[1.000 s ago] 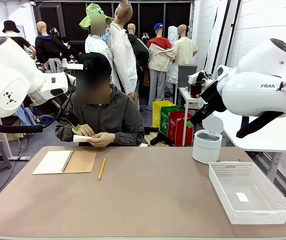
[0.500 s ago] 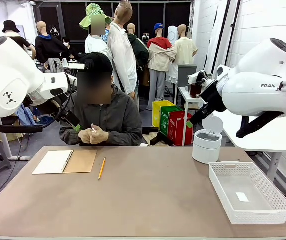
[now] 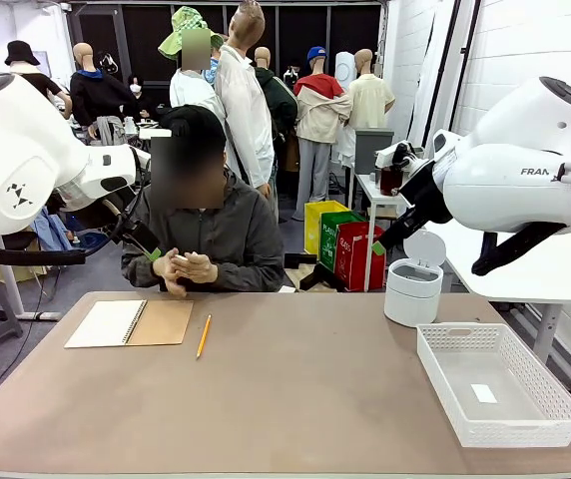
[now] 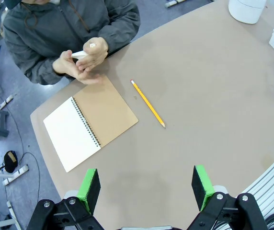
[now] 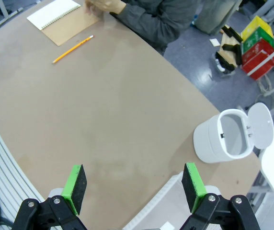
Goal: Sort the paper based on its condition.
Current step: If a person hands you a paper, place it in the Organizing basket , and if it's crumpled, put it in the Trash can.
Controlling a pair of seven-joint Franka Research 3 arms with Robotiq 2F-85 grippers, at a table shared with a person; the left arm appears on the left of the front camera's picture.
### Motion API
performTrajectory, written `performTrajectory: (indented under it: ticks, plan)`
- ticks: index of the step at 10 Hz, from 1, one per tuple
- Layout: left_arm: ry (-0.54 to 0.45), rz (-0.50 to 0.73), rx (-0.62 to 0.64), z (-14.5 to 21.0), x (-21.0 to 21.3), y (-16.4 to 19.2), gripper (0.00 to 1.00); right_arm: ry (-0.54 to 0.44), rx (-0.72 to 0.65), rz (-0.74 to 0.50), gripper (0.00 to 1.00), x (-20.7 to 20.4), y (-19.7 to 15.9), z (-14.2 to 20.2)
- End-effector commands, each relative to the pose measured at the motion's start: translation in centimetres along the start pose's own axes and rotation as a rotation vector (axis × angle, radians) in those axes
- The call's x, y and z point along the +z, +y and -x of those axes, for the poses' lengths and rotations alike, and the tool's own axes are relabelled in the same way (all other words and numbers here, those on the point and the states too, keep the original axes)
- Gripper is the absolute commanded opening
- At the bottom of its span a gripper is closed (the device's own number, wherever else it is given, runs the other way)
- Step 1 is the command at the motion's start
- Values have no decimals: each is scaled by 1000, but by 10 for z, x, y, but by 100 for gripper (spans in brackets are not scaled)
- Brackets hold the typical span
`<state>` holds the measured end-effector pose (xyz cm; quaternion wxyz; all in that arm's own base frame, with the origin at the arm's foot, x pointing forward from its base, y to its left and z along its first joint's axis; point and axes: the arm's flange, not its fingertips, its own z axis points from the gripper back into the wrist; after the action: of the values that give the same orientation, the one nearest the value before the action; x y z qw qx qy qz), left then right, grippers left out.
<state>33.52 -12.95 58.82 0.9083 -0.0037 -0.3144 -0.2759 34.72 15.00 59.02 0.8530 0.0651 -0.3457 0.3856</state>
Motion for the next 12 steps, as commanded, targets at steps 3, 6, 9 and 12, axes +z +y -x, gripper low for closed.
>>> performTrajectory:
  ticks: [3,6,9,12]
  plan:
    - [2,0,0,-2,1,0,100,0,0,-2,100,0,0,0]
    - [2,0,0,-2,1,0,100,0,0,-2,100,0,0,0]
    - [2,0,0,-2,1,0,100,0,0,-2,100,0,0,0]
    - [2,0,0,-2,1,0,100,0,0,-2,100,0,0,0]
